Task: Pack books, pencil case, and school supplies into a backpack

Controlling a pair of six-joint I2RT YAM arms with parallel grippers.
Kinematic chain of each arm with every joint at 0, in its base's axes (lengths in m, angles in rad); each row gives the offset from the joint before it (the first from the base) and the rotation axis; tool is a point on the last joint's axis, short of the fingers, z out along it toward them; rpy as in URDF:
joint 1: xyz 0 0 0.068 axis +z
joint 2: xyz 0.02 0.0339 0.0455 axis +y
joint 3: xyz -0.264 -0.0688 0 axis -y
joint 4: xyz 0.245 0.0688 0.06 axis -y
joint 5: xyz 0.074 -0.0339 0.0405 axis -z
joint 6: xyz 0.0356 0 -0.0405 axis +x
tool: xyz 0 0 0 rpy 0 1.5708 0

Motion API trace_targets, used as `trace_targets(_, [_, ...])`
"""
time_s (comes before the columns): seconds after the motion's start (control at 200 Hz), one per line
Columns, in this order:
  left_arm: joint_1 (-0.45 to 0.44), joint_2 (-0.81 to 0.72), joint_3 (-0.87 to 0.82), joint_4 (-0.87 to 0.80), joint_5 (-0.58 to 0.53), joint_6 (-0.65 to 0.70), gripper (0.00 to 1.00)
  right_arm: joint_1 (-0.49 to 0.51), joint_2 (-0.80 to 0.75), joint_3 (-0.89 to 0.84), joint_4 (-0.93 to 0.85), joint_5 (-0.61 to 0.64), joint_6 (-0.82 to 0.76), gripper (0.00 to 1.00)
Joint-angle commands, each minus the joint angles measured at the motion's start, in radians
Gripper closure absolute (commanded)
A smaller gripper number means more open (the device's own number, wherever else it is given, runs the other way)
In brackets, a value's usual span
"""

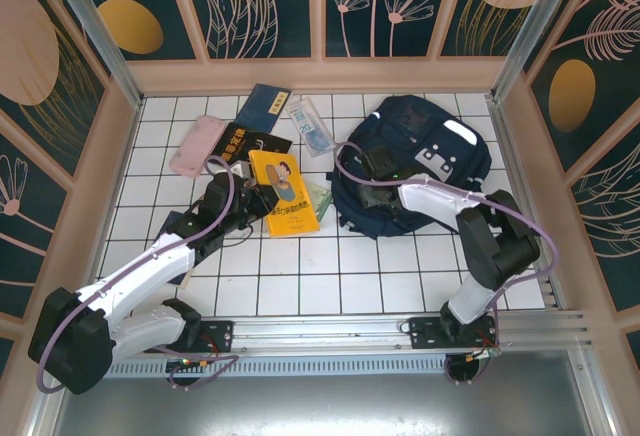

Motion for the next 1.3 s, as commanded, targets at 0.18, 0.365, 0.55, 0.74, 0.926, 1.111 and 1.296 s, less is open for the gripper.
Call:
trace_targets(0.18, [-0.003,-0.033,0.020,0.065,0.017,0.022,1.00,0.014,0.105,0.057,-0.010,0.123,-0.013,0.73])
trace_targets(0.365, [-0.003,-0.015,0.042,0.059,0.018,0.053,1.00,0.046,0.025,0.087,-0.028,0.124,0.003,1.00])
trace_targets(0.55, [-0.003,0.053,0.109,0.072,0.038,0.088,1.00,0.049,-0.052,0.185,-0.101,0.070,0.020,1.00])
trace_targets(0.74, [-0.002,0.119,0.175,0.153,0.100,0.054,1.00,0.044,-0.073,0.325,-0.190,0.008,0.033,1.00])
trace_targets(0.926, [-0.001,0.163,0.261,0.152,0.100,0.036,1.00,-0.003,-0.083,0.447,-0.265,-0.080,0.080,1.00])
trace_targets(1.111, [-0.002,0.228,0.306,0.191,0.118,-0.014,1.00,-0.127,-0.141,0.499,-0.263,-0.324,0.168,1.00])
trace_targets(1.296, [-0.003,0.358,0.309,0.423,0.203,-0.135,1.00,-0.245,-0.172,0.509,-0.237,-0.528,0.249,1.00])
